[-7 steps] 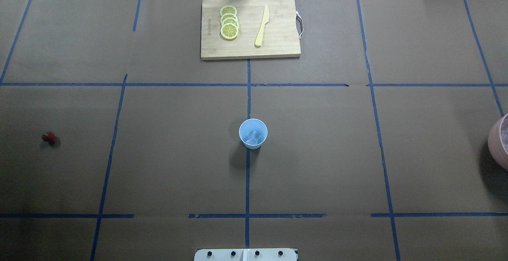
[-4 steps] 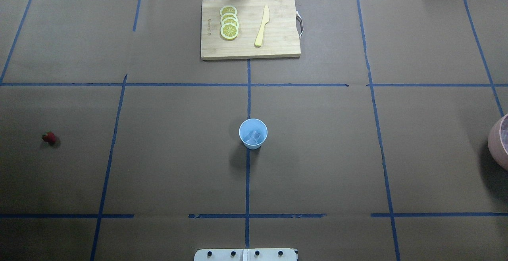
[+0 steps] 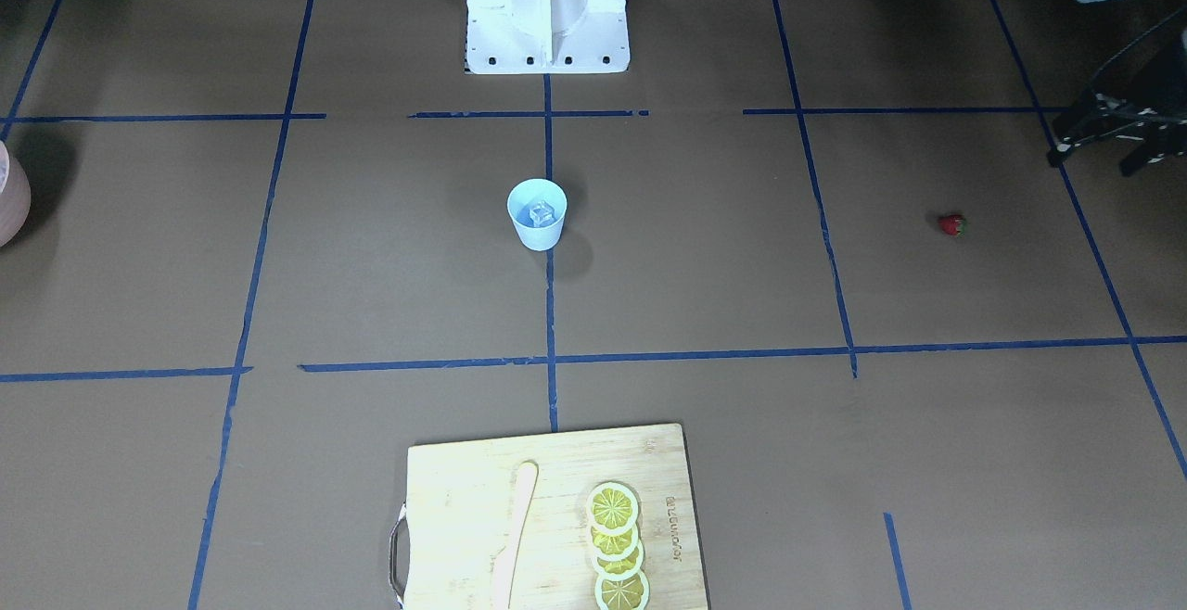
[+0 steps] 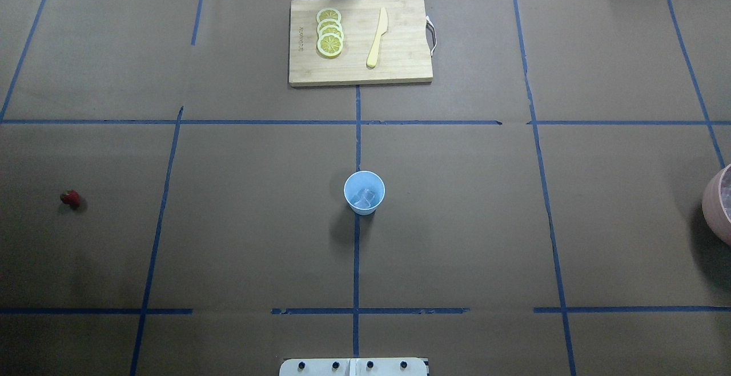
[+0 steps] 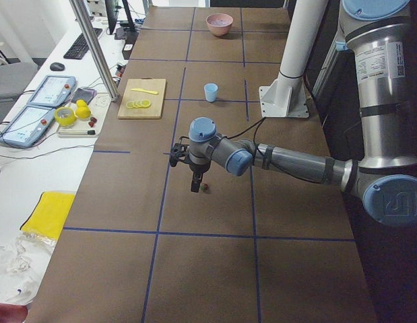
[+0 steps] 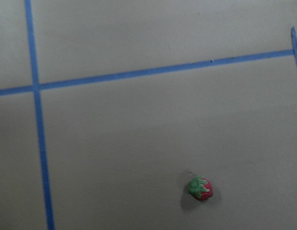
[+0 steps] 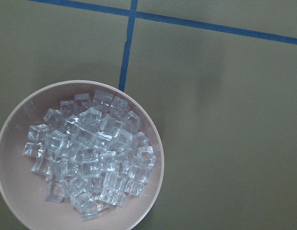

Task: Put ice and strawberries in cup
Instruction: 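Move the left gripper toward the red strawberry, then lower the left gripper onto the strawberry and close it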

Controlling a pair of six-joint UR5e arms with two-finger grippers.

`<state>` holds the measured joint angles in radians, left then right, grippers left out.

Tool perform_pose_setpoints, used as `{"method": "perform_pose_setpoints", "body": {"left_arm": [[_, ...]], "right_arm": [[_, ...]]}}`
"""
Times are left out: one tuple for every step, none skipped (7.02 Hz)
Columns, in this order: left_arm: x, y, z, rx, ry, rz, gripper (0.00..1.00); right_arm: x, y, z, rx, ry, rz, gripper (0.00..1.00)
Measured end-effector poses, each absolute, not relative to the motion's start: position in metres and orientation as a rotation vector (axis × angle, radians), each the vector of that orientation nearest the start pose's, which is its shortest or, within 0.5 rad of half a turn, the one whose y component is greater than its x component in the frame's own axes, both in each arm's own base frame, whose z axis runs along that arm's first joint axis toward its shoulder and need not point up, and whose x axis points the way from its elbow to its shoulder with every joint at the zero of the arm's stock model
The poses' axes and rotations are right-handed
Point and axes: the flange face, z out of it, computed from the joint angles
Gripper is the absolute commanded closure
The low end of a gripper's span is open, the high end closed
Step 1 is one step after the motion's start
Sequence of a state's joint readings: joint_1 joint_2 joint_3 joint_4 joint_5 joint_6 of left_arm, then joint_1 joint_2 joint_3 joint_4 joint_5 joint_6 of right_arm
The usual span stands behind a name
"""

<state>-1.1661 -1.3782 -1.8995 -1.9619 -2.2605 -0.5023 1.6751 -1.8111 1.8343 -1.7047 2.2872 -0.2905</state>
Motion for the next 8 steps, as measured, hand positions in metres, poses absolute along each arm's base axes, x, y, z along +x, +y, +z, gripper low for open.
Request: {"method": "perform_pose_setpoints", "body": {"left_arm": [[0.132, -0.419, 0.548, 0.152, 0.824, 0.071, 0.0], [0.162, -0.413, 0.556, 0.149, 0.822, 0.051, 0.0], [0.191, -0.407, 0.565, 0.149, 0.828, 0.035, 0.0], [0.214, -0.408, 0.57, 0.148, 0.84, 0.023, 0.0], [0.226, -0.412, 0.574, 0.148, 0.847, 0.016, 0.0], [0.233, -0.417, 0.577, 0.145, 0.848, 0.012, 0.0], [0.239, -0.422, 0.581, 0.141, 0.845, 0.01, 0.0], [0.243, -0.427, 0.586, 0.136, 0.84, 0.008, 0.0]], "right_arm": [[0.107, -0.372, 0.652, 0.037, -0.723, -0.138, 0.01], [0.107, -0.372, 0.652, 0.038, -0.723, -0.138, 0.01], [0.107, -0.372, 0.652, 0.038, -0.723, -0.139, 0.01], [0.107, -0.372, 0.652, 0.039, -0.723, -0.14, 0.01], [0.107, -0.372, 0.651, 0.042, -0.722, -0.14, 0.01], [0.108, -0.372, 0.651, 0.043, -0.722, -0.14, 0.01], [0.108, -0.372, 0.651, 0.043, -0.722, -0.14, 0.01], [0.108, -0.372, 0.651, 0.043, -0.722, -0.14, 0.01]]}}
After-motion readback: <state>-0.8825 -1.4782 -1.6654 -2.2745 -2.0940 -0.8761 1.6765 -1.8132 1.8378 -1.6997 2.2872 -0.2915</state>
